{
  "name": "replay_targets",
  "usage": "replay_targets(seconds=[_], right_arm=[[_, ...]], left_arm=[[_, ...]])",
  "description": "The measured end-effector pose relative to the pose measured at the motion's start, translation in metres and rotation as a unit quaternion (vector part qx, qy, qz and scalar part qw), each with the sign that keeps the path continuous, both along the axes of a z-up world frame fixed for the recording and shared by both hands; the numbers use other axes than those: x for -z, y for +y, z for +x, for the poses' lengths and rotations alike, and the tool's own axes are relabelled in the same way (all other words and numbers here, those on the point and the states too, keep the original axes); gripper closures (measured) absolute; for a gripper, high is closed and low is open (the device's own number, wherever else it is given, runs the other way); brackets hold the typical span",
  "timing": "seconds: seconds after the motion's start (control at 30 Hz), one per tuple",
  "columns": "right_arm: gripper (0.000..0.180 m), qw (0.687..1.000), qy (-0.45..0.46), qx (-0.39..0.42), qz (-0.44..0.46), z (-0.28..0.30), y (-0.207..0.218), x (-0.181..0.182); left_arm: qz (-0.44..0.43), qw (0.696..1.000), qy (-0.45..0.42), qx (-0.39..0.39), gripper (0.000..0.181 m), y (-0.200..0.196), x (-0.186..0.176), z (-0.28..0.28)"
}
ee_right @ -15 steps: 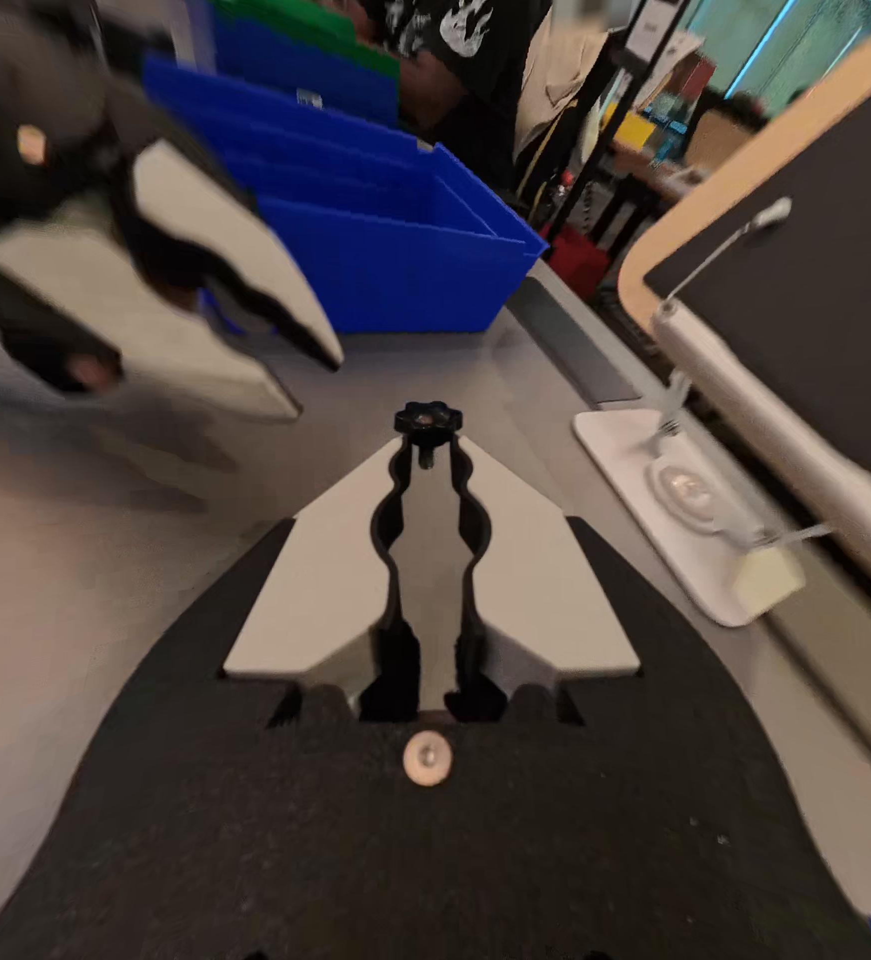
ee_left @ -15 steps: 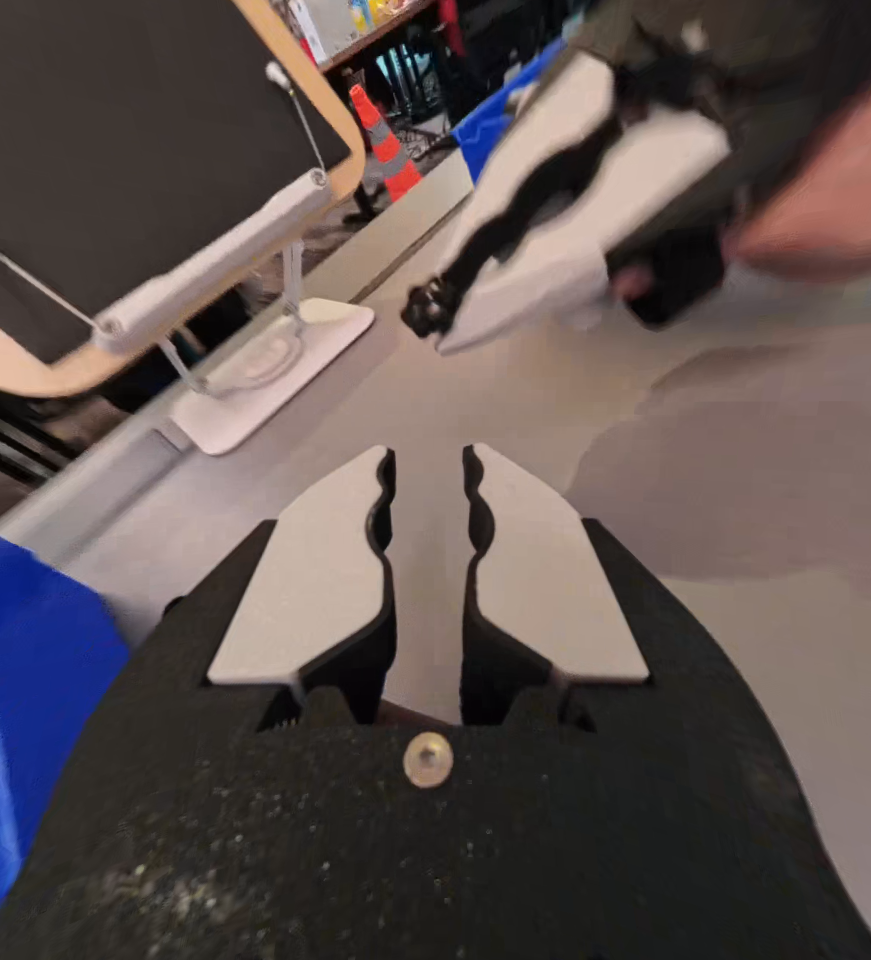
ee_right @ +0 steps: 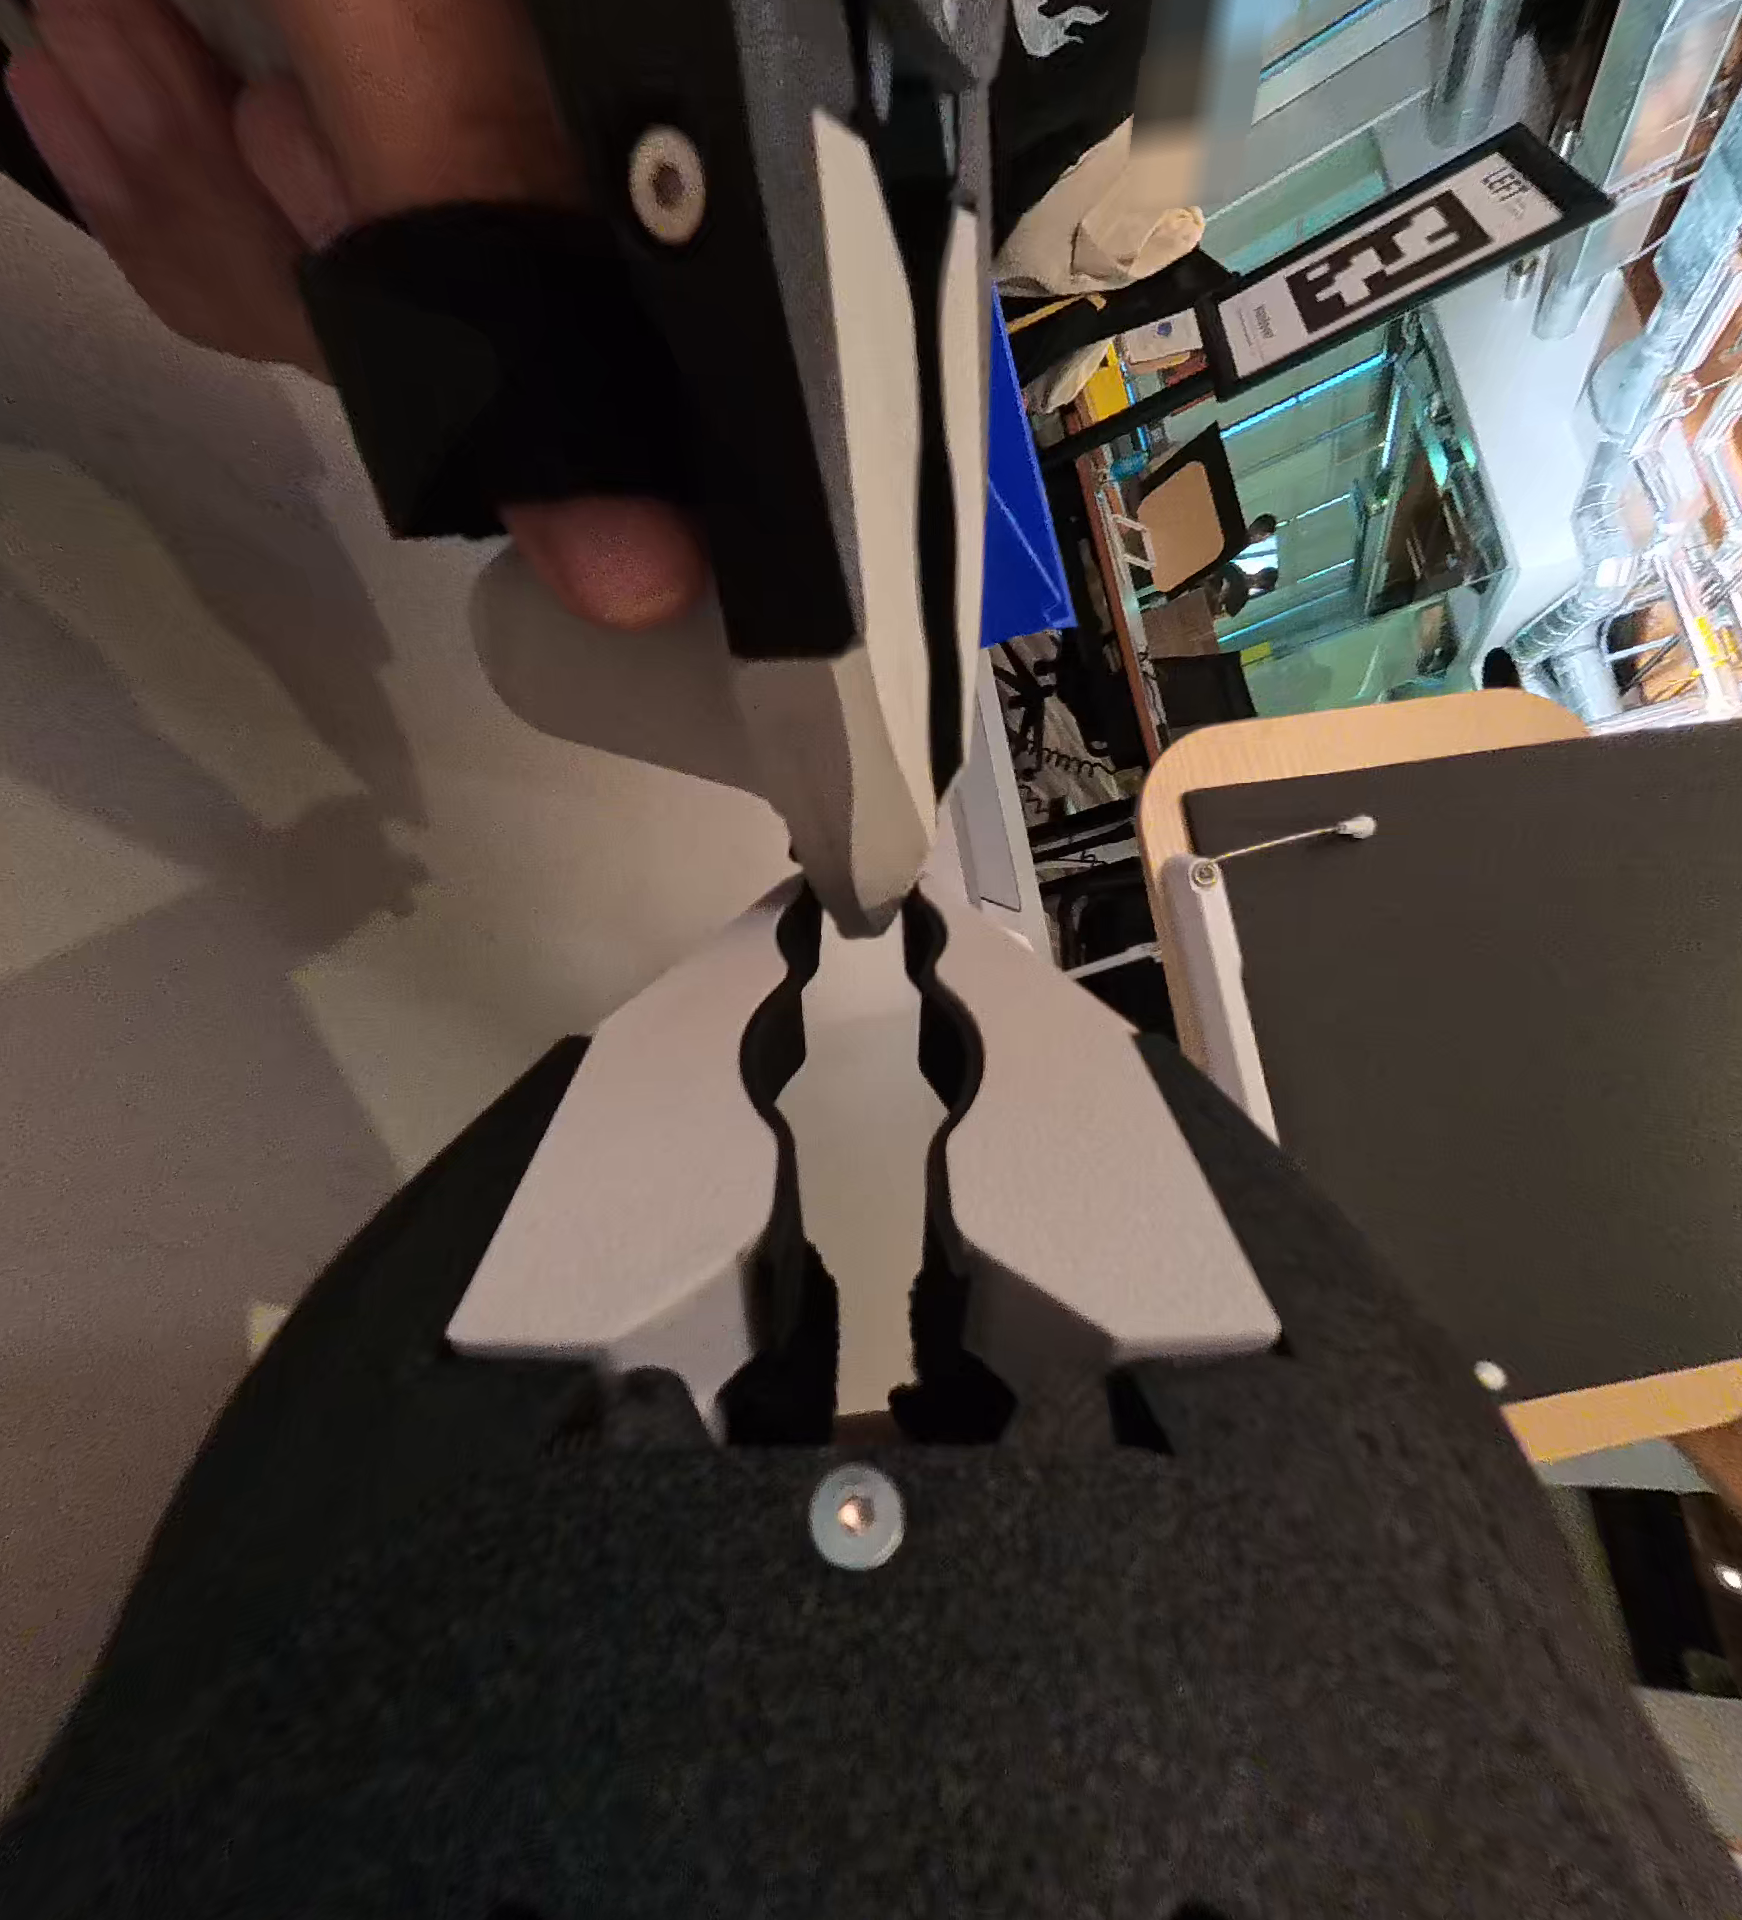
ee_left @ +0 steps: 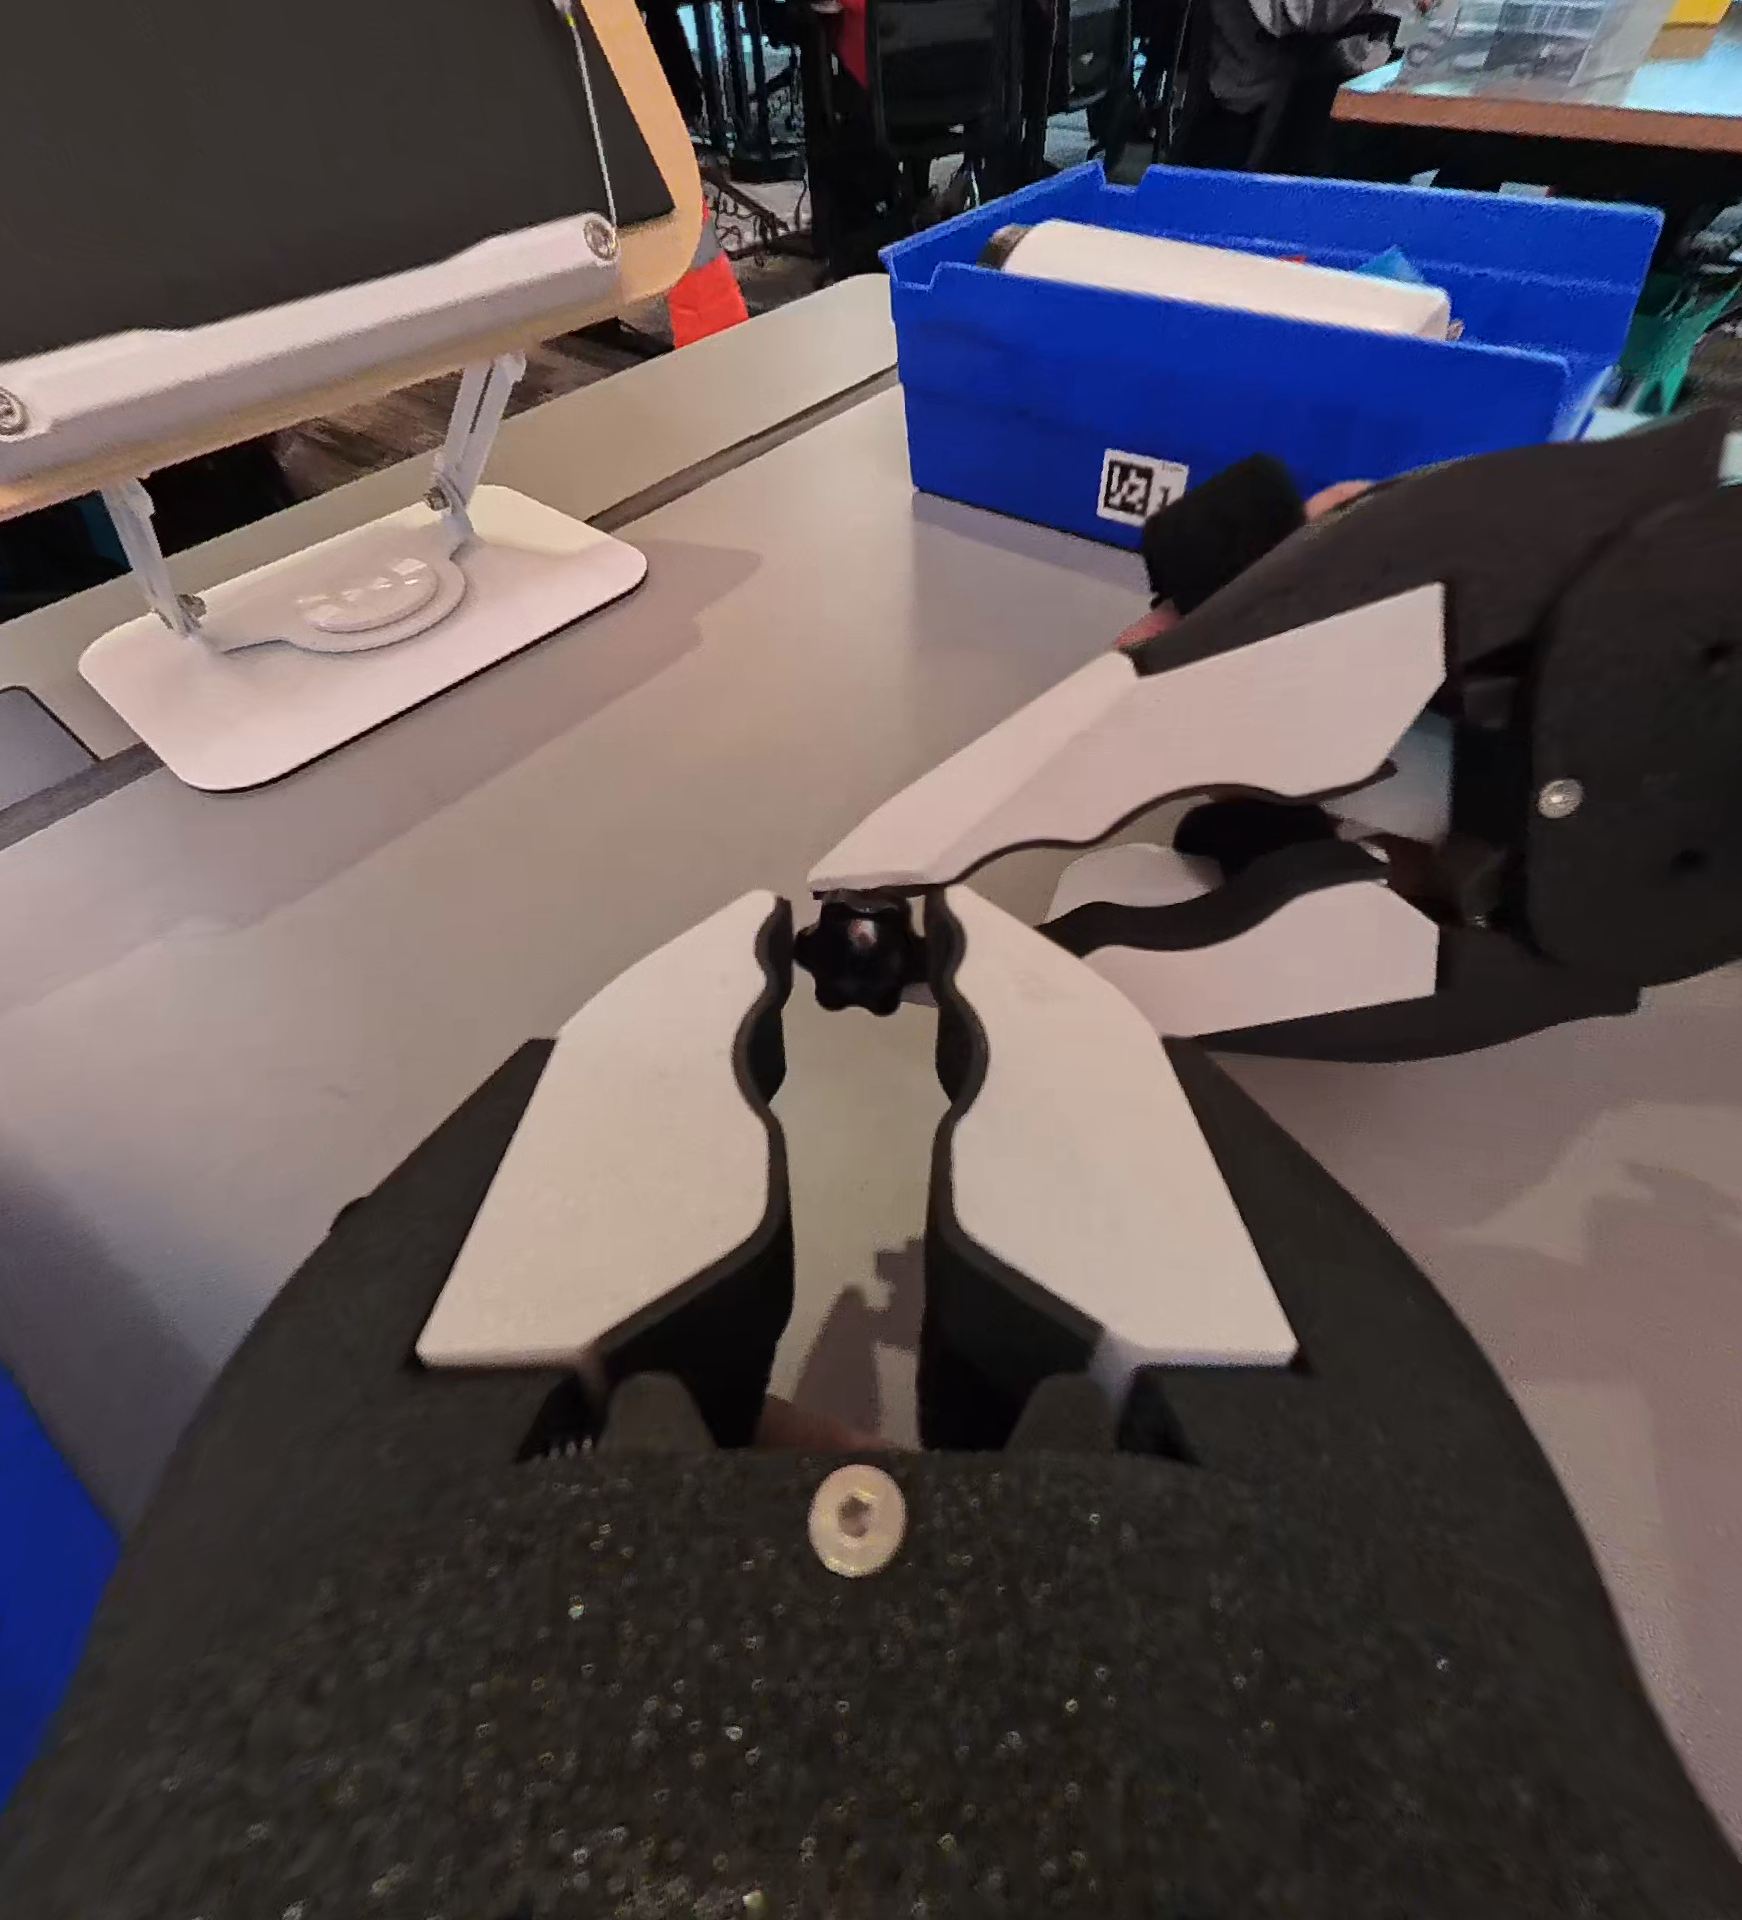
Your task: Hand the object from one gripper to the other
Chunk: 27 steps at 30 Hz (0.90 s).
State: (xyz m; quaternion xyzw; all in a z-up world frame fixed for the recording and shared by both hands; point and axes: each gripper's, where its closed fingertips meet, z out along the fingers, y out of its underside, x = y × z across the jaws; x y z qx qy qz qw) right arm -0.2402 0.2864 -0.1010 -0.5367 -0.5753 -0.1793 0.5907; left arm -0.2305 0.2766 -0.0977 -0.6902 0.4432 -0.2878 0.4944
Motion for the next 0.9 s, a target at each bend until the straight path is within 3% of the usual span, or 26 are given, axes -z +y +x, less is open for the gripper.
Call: replay_targets(seconds=[0.2,0.3,0.43,0.53,0.67,0.73,0.9], right_arm=[[0.165,1.0,0.009,0.009,0.021,-0.001,0.002,-0.004],[0.173,0.998,0.031,0.023,0.055,0.007,0.004,-0.014],[0.158,0.989,0.121,0.054,-0.058,0.034,0.018,-0.01],[0.15,0.946,0.247,0.047,-0.205,0.041,0.02,-0.007],[0.14,0.824,0.392,-0.035,-0.407,0.018,0.001,-0.019],[0.129,0.781,0.411,-0.04,-0.468,0.01,-0.004,-0.017],[0.128,0.791,0.377,-0.012,-0.481,-0.003,-0.007,0.003]], left_arm=[[0.0,1.0,0.003,0.009,0.159,0.001,-0.003,-0.003],[0.04,0.999,-0.004,-0.005,0.16,0.006,-0.014,-0.008],[0.135,0.99,0.024,-0.014,0.16,0.01,-0.022,-0.017],[0.226,0.971,0.07,-0.017,0.16,0.009,-0.024,-0.017],[0.348,0.92,0.177,-0.021,0.16,0.007,-0.013,-0.013],[0.38,0.899,0.215,-0.017,0.16,0.006,-0.004,-0.011],[0.435,0.865,0.25,-0.024,0.16,0.003,-0.002,-0.005]])
